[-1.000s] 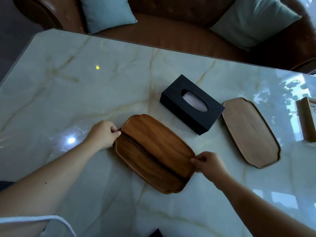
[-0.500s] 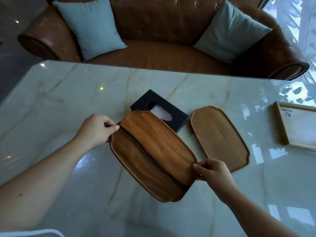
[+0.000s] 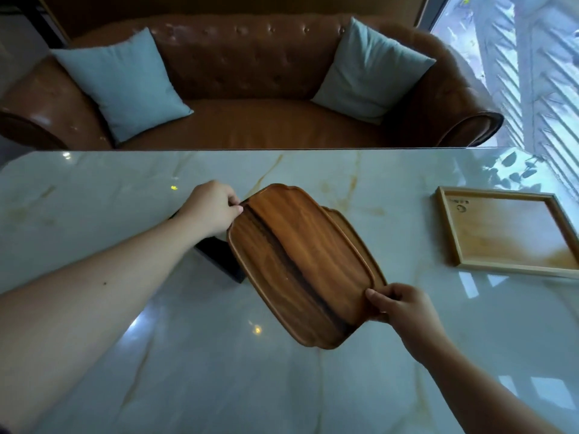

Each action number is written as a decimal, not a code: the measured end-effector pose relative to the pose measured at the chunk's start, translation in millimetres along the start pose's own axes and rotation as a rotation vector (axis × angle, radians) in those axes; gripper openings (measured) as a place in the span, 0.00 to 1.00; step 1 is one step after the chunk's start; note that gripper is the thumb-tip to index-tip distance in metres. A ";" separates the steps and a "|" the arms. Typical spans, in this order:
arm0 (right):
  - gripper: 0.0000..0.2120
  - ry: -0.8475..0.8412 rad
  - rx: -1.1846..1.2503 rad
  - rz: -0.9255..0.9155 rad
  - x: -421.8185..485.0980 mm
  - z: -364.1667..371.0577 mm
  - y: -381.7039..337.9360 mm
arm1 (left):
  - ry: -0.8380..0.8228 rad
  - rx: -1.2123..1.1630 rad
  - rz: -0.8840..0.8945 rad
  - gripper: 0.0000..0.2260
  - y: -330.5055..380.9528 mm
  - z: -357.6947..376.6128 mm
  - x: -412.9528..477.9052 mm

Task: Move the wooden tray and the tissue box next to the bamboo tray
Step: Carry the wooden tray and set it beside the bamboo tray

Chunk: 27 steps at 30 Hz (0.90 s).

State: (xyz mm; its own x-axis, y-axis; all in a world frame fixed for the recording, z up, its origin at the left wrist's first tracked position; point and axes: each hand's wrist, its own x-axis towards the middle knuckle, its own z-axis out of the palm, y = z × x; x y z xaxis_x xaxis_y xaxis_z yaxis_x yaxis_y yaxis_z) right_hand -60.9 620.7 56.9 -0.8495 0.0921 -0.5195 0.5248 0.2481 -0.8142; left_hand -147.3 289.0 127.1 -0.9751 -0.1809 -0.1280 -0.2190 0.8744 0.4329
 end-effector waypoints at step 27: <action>0.11 0.034 -0.353 0.104 69.6 -22.7 42.7 | -0.216 0.216 0.009 0.06 38.4 137.8 105.8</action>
State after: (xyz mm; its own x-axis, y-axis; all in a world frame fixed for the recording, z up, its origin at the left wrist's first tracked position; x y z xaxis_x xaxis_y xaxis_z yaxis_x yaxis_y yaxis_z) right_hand -98.8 659.6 -8.1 -0.7971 0.1653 -0.5808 0.5625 0.5530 -0.6147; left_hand -254.3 365.5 7.2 -0.9421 -0.0930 -0.3222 -0.1757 0.9553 0.2379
